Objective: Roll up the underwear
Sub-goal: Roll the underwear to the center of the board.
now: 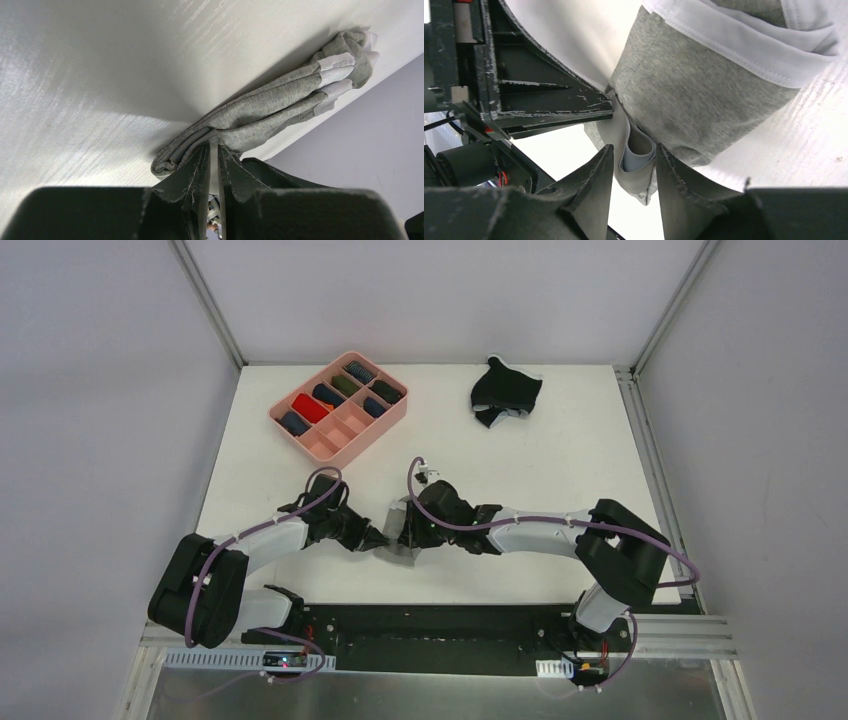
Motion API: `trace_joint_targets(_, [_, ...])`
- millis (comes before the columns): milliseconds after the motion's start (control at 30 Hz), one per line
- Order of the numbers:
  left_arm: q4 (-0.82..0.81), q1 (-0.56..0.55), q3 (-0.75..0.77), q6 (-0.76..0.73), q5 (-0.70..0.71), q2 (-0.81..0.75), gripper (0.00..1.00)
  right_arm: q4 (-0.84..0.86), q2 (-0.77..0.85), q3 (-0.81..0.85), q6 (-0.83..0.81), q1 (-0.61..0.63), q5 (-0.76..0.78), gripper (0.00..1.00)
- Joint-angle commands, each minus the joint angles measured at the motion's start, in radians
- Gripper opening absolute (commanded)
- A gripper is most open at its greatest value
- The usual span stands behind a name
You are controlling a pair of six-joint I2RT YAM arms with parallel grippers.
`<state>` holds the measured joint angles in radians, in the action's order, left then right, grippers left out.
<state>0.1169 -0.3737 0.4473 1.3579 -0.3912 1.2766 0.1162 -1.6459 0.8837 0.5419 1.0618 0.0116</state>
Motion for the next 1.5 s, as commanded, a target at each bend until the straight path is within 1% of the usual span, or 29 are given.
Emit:
trace_joint_targets(0, [0.093, -0.010, -0.014, -0.020, 0.064, 0.009, 0.13, 0.022, 0.033, -0.010, -0.004, 0.000, 0.023, 0.38])
trace_joint_targets(133, [0.094, -0.010, -0.015, -0.017, 0.064, 0.003, 0.13, 0.034, 0.036, -0.027, 0.013, 0.001, 0.022, 0.35])
trace_joint_targets(233, [0.099, -0.010, -0.015, -0.017, 0.066, 0.000, 0.13, 0.046, 0.041, -0.034, 0.021, 0.003, 0.018, 0.28])
trace_joint_targets(333, [0.103, -0.010, -0.012, -0.017, 0.067, -0.005, 0.13, 0.044, 0.043, -0.035, 0.019, 0.005, 0.024, 0.17])
trace_joint_targets(433, [0.113, -0.010, -0.013, -0.020, 0.068, -0.022, 0.13, 0.028, 0.048, -0.034, 0.013, 0.004, 0.050, 0.00])
trace_joint_targets(633, [0.164, -0.010, 0.007, -0.050, 0.071, -0.066, 0.13, -0.032, 0.025, 0.020, -0.025, 0.002, 0.058, 0.00])
trace_joint_targets(767, [0.198, -0.010, 0.038, -0.086, 0.066, -0.084, 0.14, -0.107, -0.037, 0.097, -0.035, -0.009, 0.025, 0.00])
trace_joint_targets(867, [0.234, -0.010, 0.071, -0.114, 0.064, -0.094, 0.14, -0.203, -0.095, 0.147, -0.019, -0.014, 0.033, 0.00])
trace_joint_targets(1067, [0.301, -0.009, 0.136, -0.142, 0.078, -0.144, 0.16, -0.233, -0.150, 0.161, 0.022, -0.028, 0.033, 0.00])
trace_joint_targets(1200, [0.326, -0.010, 0.156, -0.130, 0.070, -0.181, 0.17, -0.243, -0.183, 0.174, 0.038, -0.033, 0.033, 0.00])
trace_joint_targets(1367, [0.326, -0.019, 0.136, -0.084, 0.056, -0.235, 0.18, -0.273, -0.203, 0.183, 0.067, -0.038, 0.047, 0.00])
trace_joint_targets(1467, [0.325, -0.027, 0.131, -0.065, 0.075, -0.263, 0.19, -0.301, -0.211, 0.187, 0.101, -0.039, 0.056, 0.00])
